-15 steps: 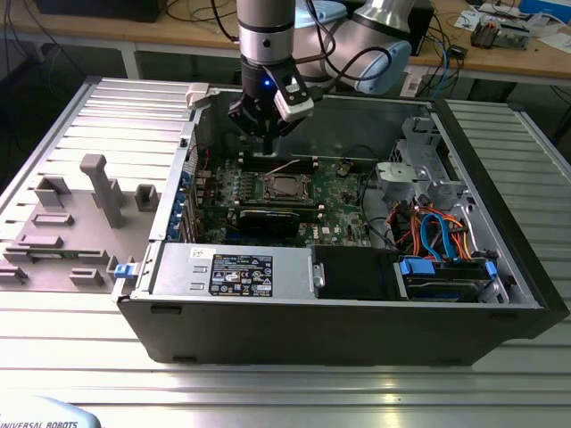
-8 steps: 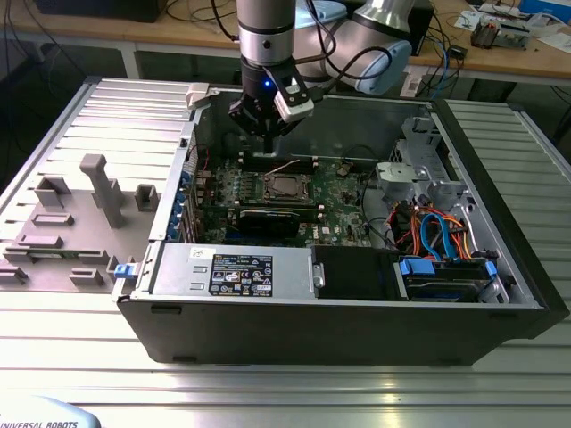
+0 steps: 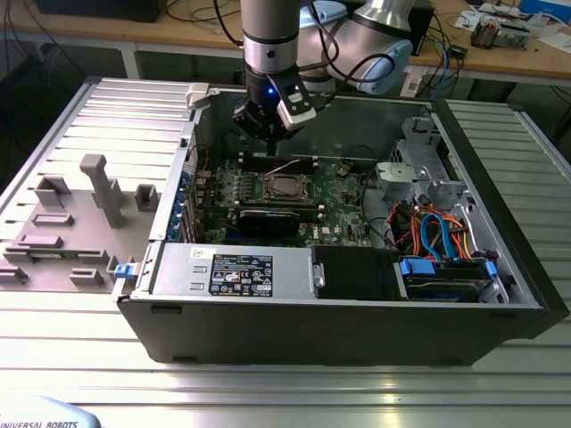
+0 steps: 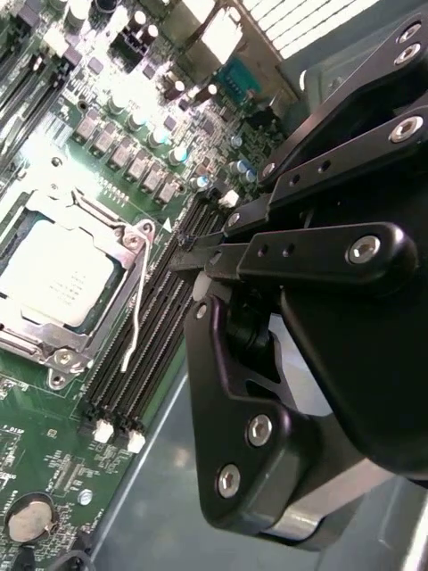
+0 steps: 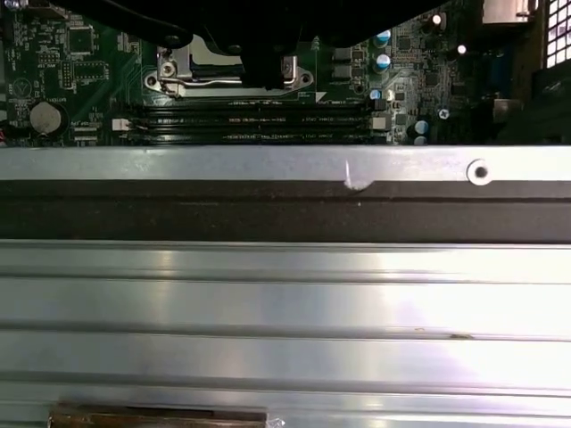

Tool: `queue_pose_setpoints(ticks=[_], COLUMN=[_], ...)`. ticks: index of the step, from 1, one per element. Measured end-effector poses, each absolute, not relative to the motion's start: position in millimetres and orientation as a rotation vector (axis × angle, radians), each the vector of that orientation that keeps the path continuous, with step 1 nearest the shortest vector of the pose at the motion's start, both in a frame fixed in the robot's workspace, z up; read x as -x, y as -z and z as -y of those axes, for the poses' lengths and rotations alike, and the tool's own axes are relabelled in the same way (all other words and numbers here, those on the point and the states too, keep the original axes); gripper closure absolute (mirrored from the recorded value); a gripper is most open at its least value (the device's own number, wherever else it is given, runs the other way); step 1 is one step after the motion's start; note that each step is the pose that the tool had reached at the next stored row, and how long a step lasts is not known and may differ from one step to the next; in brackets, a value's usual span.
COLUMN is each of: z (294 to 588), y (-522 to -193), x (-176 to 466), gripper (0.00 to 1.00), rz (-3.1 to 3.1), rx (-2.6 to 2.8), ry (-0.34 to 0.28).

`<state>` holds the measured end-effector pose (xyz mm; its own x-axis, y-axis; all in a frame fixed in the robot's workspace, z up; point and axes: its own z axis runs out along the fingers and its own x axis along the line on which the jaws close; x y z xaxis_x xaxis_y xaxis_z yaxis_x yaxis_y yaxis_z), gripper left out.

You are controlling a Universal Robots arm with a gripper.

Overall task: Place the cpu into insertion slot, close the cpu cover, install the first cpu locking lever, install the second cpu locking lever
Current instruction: 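Install the first cpu locking lever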

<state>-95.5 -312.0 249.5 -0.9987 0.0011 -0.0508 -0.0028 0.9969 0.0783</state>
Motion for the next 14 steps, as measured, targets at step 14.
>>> queue_pose_setpoints(ticks=[14], z=[312.0], y=[-243.4], x=[88.9], gripper=[0.89], rz=[-3.088], rx=[0.007], ry=[-0.121])
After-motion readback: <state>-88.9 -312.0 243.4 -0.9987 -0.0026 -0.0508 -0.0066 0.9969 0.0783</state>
